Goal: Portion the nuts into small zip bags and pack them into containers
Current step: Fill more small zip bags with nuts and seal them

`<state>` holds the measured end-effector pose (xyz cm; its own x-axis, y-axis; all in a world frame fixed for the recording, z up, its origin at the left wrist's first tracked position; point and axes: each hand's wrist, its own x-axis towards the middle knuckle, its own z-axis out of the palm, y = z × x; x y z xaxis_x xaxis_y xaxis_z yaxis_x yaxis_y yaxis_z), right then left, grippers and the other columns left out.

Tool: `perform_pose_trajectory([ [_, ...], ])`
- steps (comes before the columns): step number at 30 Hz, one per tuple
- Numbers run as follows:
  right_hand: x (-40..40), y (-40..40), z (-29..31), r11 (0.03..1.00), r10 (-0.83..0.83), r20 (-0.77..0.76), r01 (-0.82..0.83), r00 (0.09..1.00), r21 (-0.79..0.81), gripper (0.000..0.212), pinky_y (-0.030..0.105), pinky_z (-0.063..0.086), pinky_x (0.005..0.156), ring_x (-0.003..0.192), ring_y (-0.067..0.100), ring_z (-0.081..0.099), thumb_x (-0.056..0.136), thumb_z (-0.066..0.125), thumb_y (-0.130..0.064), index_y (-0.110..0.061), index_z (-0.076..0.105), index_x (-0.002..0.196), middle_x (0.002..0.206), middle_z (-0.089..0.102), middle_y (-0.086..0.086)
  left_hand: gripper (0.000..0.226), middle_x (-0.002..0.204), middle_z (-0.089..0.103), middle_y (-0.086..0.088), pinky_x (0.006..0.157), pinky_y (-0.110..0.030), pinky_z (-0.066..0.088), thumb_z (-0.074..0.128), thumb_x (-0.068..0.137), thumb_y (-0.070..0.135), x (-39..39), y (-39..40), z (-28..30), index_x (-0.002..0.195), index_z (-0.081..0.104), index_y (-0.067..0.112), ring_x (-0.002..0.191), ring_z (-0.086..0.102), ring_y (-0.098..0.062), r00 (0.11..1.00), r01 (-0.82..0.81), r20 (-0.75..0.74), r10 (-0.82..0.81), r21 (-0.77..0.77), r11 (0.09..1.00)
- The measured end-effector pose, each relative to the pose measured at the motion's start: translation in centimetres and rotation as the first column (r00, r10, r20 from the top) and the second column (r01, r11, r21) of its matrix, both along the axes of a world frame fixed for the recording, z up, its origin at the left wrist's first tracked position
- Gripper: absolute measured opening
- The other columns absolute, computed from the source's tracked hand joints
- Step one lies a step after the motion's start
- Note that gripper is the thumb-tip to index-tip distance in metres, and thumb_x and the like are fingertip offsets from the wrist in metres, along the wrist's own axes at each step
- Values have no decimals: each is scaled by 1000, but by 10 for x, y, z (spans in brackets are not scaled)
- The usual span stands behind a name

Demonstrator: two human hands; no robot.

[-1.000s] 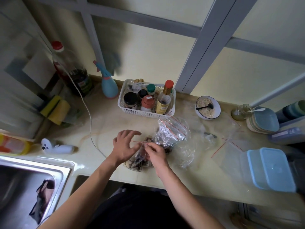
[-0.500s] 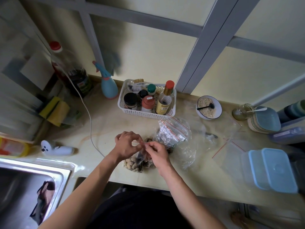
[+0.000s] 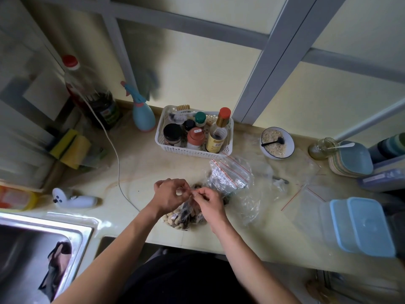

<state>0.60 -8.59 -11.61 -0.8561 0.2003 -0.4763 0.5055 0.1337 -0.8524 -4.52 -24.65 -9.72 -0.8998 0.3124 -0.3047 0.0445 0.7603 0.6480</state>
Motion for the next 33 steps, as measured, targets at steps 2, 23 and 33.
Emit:
perform_pose_trajectory([
  [2, 0, 1, 3, 999, 13, 9, -13, 1000, -34, 9, 30, 56, 71, 73, 10, 69, 97, 67, -16, -11, 73, 93, 86, 75, 1, 36, 80, 65, 18, 90, -36, 27, 42, 71, 61, -2, 0, 1, 83, 65, 35, 91, 55, -8, 1000, 6, 10, -6, -7, 1000],
  [23, -3, 5, -4, 978, 171, -87, -158, 981, 136, 8, 22, 51, 68, 73, 13, 68, 96, 68, -19, -12, 70, 93, 81, 74, 1, 15, 81, 62, 14, 67, -26, 40, 65, 84, 33, -7, -3, 8, 90, 72, 22, 75, 54, -9, 992, 124, -6, -124, 9, 992],
  [33, -3, -3, -7, 911, 246, -137, -181, 960, 371, 9, 33, 54, 71, 76, 20, 67, 97, 64, -16, -9, 67, 91, 81, 69, -1, 48, 84, 66, 11, 74, -34, 50, 40, 69, 57, -2, 0, 6, 89, 69, 24, 82, 59, -15, 995, 95, -13, -96, -62, 994],
])
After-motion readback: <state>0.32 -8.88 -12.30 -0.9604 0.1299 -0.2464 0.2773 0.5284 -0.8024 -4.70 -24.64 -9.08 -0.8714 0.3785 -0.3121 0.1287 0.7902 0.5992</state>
